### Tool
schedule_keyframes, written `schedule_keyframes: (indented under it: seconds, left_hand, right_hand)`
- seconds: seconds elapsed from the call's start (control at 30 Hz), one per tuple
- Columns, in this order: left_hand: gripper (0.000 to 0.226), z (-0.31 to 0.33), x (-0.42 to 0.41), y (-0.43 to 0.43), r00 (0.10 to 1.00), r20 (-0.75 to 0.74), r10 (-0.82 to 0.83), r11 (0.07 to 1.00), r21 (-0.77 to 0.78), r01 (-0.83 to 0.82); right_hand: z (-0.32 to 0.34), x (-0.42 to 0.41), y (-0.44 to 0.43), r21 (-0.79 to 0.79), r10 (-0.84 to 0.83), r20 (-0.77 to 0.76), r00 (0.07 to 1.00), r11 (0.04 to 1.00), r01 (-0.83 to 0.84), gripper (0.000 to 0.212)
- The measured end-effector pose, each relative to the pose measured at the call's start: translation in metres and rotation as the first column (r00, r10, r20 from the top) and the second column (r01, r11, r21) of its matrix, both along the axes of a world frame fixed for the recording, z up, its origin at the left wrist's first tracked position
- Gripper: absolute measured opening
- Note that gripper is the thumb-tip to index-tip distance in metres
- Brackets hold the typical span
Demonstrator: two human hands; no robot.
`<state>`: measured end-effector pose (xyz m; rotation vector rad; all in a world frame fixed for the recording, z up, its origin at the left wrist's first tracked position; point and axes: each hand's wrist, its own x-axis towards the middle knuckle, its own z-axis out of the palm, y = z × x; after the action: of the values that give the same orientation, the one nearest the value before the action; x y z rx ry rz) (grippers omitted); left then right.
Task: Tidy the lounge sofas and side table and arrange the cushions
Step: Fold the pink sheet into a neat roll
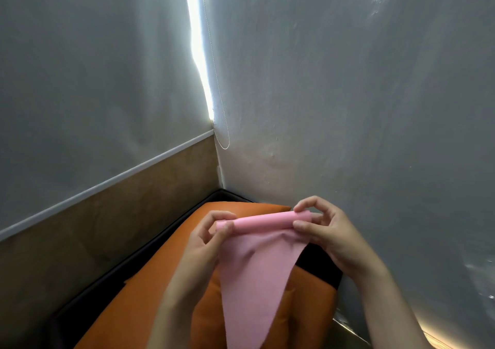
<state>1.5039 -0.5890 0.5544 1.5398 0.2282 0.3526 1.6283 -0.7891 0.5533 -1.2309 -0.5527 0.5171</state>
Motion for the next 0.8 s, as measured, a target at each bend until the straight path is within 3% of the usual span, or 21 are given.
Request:
schedule_keyframes:
  seconds: [0.1,0.27,0.43,0.53,0.8]
  left_hand:
    - [0.017,0.001,0.0,0.0,1.0,0.022,0.023,0.999,-0.043,-0.022]
    - [0.015,0.001,-0.003,0.0,1.0,0.015,-0.012,0.999,-0.033,0.013]
    - [0.029,0.0,-0.003,-0.005,0.999,-0.026,0.026,0.997,-0.07,-0.028]
    - [0.028,0.0,-0.003,-0.006,0.995,-0.049,0.082,0.996,-0.04,-0.084]
    - [0.031,0.002,-0.009,-0.002,0.996,0.004,0.089,0.992,-0.092,-0.088]
  right_hand:
    - [0.004,-0.004,0.002,0.0,0.01,-0.017,1.0,1.0,-0.01,0.046]
    - [0.004,-0.008,0.005,-0.019,-0.068,-0.016,0.998,0.997,0.068,0.062]
    - [0.003,-0.01,0.003,-0.069,-0.098,0.006,0.995,0.993,0.098,0.025]
    - [0.003,-0.01,0.0,-0.067,-0.051,0.01,0.999,0.996,0.052,0.02]
    - [0.001,-0.012,0.003,-0.058,0.019,-0.057,0.998,0.998,-0.023,0.038]
